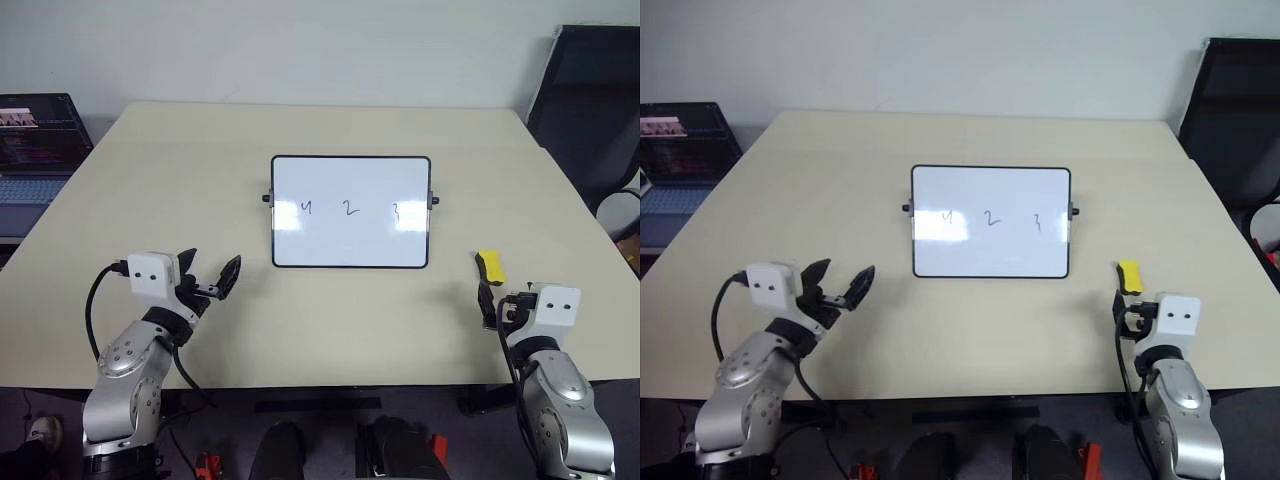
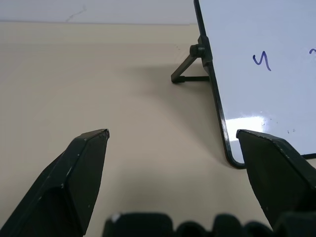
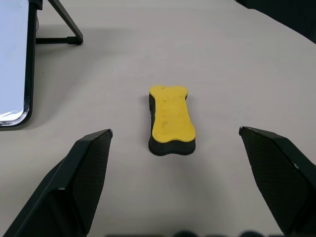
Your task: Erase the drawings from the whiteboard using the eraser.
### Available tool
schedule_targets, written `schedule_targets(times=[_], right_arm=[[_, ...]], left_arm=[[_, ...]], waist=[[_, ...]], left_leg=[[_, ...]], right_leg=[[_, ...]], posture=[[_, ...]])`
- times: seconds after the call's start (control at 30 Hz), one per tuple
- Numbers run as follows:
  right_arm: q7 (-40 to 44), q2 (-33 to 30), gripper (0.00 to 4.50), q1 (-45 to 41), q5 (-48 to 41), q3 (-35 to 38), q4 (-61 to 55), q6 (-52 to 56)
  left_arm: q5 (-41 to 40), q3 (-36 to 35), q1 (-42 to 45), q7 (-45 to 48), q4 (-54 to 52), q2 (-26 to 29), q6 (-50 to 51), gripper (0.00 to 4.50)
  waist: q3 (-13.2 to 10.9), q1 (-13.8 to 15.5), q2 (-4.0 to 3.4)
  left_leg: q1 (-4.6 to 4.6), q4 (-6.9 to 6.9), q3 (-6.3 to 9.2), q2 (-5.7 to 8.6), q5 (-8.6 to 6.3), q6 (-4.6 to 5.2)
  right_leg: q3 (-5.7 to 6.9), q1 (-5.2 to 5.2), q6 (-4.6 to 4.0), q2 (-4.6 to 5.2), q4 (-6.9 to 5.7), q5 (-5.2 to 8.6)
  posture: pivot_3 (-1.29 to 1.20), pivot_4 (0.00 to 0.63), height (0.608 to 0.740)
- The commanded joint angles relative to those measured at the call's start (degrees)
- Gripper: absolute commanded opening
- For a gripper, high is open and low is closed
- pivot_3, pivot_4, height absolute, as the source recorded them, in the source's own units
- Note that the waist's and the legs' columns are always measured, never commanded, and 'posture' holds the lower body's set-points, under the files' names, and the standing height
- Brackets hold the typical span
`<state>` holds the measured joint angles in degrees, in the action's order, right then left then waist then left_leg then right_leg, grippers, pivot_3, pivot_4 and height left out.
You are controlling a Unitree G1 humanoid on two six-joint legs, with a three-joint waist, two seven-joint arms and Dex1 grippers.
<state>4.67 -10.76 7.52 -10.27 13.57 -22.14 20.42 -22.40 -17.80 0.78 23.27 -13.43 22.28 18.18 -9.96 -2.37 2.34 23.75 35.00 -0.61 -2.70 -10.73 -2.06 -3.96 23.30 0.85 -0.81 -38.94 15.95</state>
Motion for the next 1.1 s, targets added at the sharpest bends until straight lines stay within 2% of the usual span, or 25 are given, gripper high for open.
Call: schedule_targets(times=[0.03,0.23,0.43,0.5,0.63,0.8,1.1], right_arm=[[0.37,-1.13,4.49,-0.31,-0.22,1.47,-1.34,-0.42],[0.01,-3.02,4.49,-4.22,-2.72,2.52,-3.10,7.78],[0.92,-5.78,4.49,-13.91,-6.67,2.19,-0.99,21.56],[1.54,-6.54,4.49,-16.24,-7.26,2.24,0.52,23.74],[2.07,-8.53,4.49,-19.44,-6.89,2.17,4.05,26.60],[1.48,-10.17,4.49,-22.02,-6.27,3.33,8.43,26.83],[-0.24,-9.67,4.49,-23.89,-6.34,5.56,12.28,26.30]], left_arm=[[-0.81,-0.83,-0.62,0.42,-1.52,0.16,-1.00,4.50],[-3.34,1.74,2.04,5.83,-3.06,3.31,1.91,4.50],[-5.42,13.94,10.91,21.22,-2.98,8.47,4.67,4.50],[-6.13,16.41,14.28,24.92,-1.37,8.52,4.91,4.50],[-4.13,21.01,18.39,31.12,2.25,8.68,2.63,4.50],[-1.26,23.53,20.48,33.43,5.45,7.59,-1.33,4.50],[0.93,24.49,18.12,34.74,6.76,7.36,-6.07,4.50]], waist=[[0.00,0.00,0.00],[0.00,0.07,0.00],[0.00,0.06,-0.01],[-0.01,0.07,-0.01],[-0.01,0.03,-0.01],[-0.02,-0.28,-0.03],[-0.03,-0.54,-0.04]], left_leg=[[0.00,0.00,0.00,0.00,0.00,0.00],[0.00,0.01,0.03,0.00,0.00,0.00],[0.02,0.08,-0.03,0.09,0.01,0.01],[0.05,0.07,-0.04,0.10,0.01,0.01],[0.10,0.00,-0.02,0.10,0.00,0.02],[0.10,-0.01,-0.01,0.08,0.00,0.02],[0.09,0.00,-0.02,0.08,0.00,0.02]], right_leg=[[0.00,0.00,0.00,0.00,0.00,0.00],[0.02,0.00,-0.06,0.00,-0.01,0.03],[-0.01,-0.03,-0.06,-0.08,0.01,0.01],[0.00,-0.02,0.24,-0.09,0.04,-0.15],[0.02,0.02,0.23,-0.12,0.06,-0.12],[0.02,0.04,0.23,-0.14,0.04,-0.12],[-0.01,0.04,0.25,-0.13,0.03,-0.13]], posture=[[0.00,0.150,0.740],[0.00,0.150,0.740],[0.00,0.150,0.740],[0.00,0.150,0.740],[0.00,0.150,0.740],[0.00,0.150,0.740],[0.00,0.150,0.740]])
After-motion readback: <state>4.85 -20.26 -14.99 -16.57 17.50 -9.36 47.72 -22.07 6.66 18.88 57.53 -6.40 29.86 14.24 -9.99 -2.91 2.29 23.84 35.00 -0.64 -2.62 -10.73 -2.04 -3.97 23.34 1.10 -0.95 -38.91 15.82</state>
